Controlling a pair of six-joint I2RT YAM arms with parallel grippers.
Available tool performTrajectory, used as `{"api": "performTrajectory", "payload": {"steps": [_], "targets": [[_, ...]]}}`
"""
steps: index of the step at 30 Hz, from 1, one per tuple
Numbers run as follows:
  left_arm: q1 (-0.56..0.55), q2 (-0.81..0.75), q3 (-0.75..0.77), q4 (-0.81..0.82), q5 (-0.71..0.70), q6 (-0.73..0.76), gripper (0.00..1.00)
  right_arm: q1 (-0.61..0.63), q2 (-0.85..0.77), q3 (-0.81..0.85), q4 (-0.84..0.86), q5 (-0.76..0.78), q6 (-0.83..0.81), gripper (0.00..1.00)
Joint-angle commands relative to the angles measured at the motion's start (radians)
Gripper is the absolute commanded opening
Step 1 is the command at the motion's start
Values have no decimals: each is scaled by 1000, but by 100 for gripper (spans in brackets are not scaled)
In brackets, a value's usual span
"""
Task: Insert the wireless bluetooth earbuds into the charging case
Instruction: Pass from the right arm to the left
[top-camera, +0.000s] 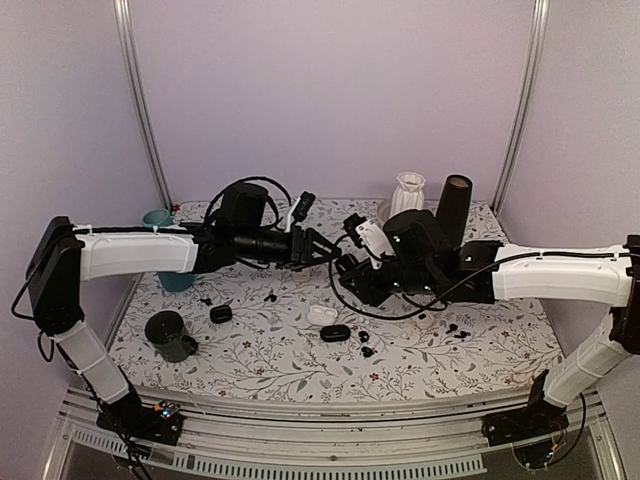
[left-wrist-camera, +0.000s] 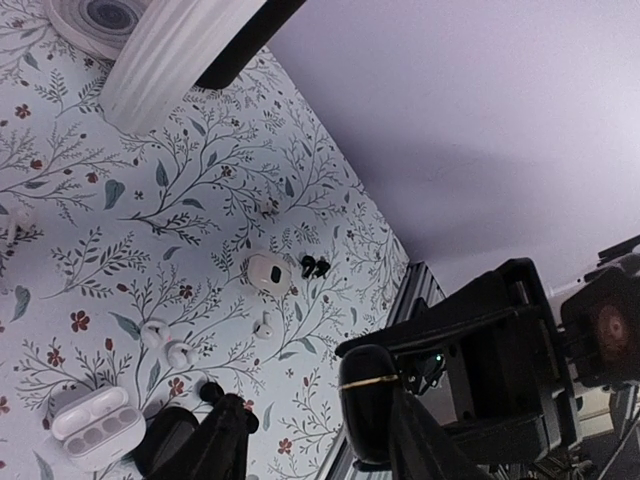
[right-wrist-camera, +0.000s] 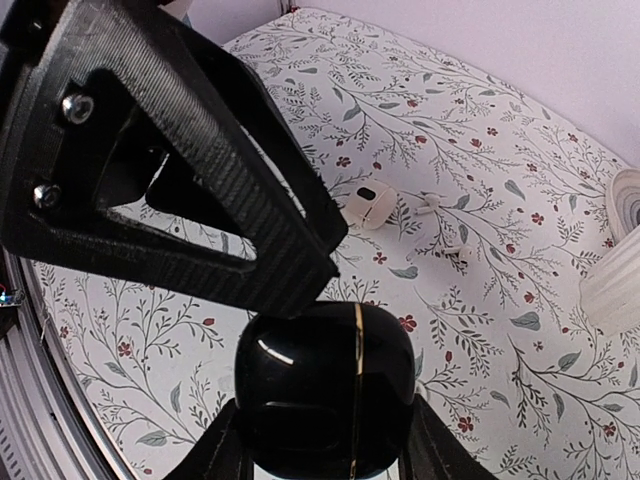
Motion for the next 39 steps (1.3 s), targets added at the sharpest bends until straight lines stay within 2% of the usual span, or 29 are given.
{"api": "performTrajectory", "payload": {"steps": [1, 8, 20, 34, 36, 39], "targets": [[-15, 2, 29, -38, 26, 37, 49, 6, 10, 46, -7, 28, -30, 30], [-41, 30, 72, -85, 56, 83, 51, 15, 35, 71, -31, 70, -52, 30], [-46, 57, 80, -90, 83, 85, 39, 25, 46, 81, -35, 83, -66, 30], [-50, 78, 77, -27, 73, 52, 41, 26, 44, 73, -36, 62, -80, 30], [-51, 77, 73, -20, 67, 51, 47, 27, 43, 72, -36, 53, -80, 30], [-48, 72, 71, -16, 59, 53, 42, 28, 40, 69, -38, 45, -78, 30]]}}
